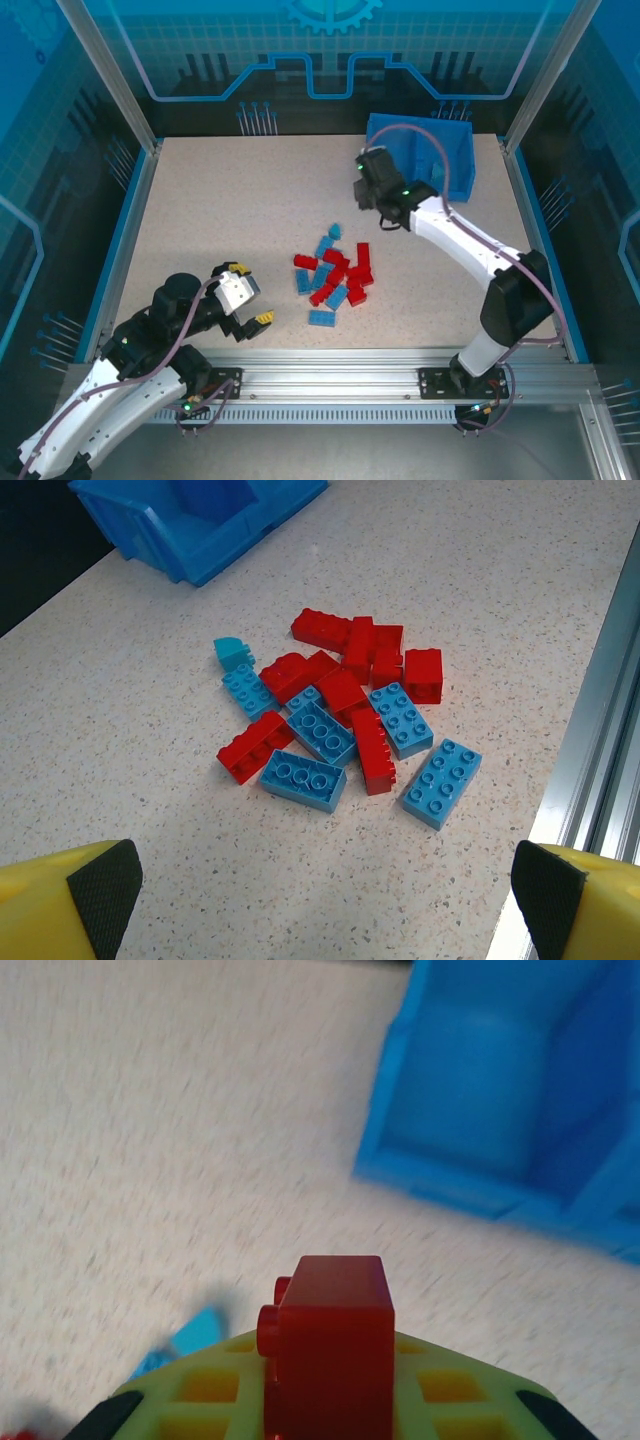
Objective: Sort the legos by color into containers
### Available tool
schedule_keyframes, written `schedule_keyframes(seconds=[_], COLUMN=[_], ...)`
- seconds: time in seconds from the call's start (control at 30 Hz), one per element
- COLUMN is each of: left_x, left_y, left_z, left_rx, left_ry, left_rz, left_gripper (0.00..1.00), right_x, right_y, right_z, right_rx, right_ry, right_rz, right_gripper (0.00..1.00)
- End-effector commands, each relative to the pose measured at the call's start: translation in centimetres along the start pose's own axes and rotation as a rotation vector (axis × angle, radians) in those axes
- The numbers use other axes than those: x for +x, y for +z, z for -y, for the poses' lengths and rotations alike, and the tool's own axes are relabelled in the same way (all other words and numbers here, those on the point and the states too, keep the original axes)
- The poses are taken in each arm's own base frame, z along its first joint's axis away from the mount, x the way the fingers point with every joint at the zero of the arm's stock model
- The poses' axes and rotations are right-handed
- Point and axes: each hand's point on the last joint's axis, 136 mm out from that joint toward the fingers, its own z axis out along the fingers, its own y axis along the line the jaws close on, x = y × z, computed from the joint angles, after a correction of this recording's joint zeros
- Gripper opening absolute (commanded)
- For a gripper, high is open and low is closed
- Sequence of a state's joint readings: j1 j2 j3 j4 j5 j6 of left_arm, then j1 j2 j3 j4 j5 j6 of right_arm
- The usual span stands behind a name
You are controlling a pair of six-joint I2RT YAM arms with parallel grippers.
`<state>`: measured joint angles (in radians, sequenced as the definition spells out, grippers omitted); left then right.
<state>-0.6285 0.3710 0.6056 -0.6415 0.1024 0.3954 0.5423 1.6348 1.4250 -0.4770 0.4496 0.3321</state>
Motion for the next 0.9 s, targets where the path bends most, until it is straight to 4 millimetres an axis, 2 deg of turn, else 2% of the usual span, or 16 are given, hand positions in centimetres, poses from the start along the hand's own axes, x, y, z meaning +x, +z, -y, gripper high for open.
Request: schedule_keyframes(seconds=[0.0, 0.13, 0.27, 0.4, 0.5, 0.6, 0.73, 0.87], left_x=[-0.5, -0.5, -0.4, -0.2, -0.3, -0.2, -0.2, -0.2], left_y=[-0.1, -0.2, -0.1, 0.0, 0.1, 0.2, 0.2, 0.3], left_z=[0.1, 0.0, -0.2, -0.2, -0.1, -0.1, -0.1, 0.0], left_rx=[0.002, -0.007, -0.014, -0.014, -0.011, -0.008, -0.007, 0.000], left_ry=[0.020, 0.025, 0.032, 0.032, 0.034, 0.033, 0.036, 0.032], left_rz=[0.030, 0.033, 0.033, 0.029, 0.033, 0.031, 0.034, 0.029], left_gripper=[0.99, 0.99, 0.99, 0.99, 0.99, 0.99, 0.99, 0.99], right_x=[-3.1, -6.2, -8.1, -8.4, -7.5, -6.8, -5.7, -5.7], right_y=[2.3, 6.1, 10.1, 14.4, 17.1, 18.6, 19.3, 19.1], right_z=[4.0, 7.2, 8.0, 9.2, 10.2, 9.8, 8.6, 8.5], right_rx=[0.078, 0.096, 0.115, 0.158, 0.179, 0.154, 0.132, 0.130], right_ry=[-0.012, 0.049, 0.046, 0.041, 0.065, 0.061, 0.045, 0.060], right_rz=[0.041, 0.019, 0.004, -0.048, -0.106, -0.138, -0.167, -0.177], right_gripper=[0.20, 0.20, 0.19, 0.20, 0.20, 0.23, 0.29, 0.32])
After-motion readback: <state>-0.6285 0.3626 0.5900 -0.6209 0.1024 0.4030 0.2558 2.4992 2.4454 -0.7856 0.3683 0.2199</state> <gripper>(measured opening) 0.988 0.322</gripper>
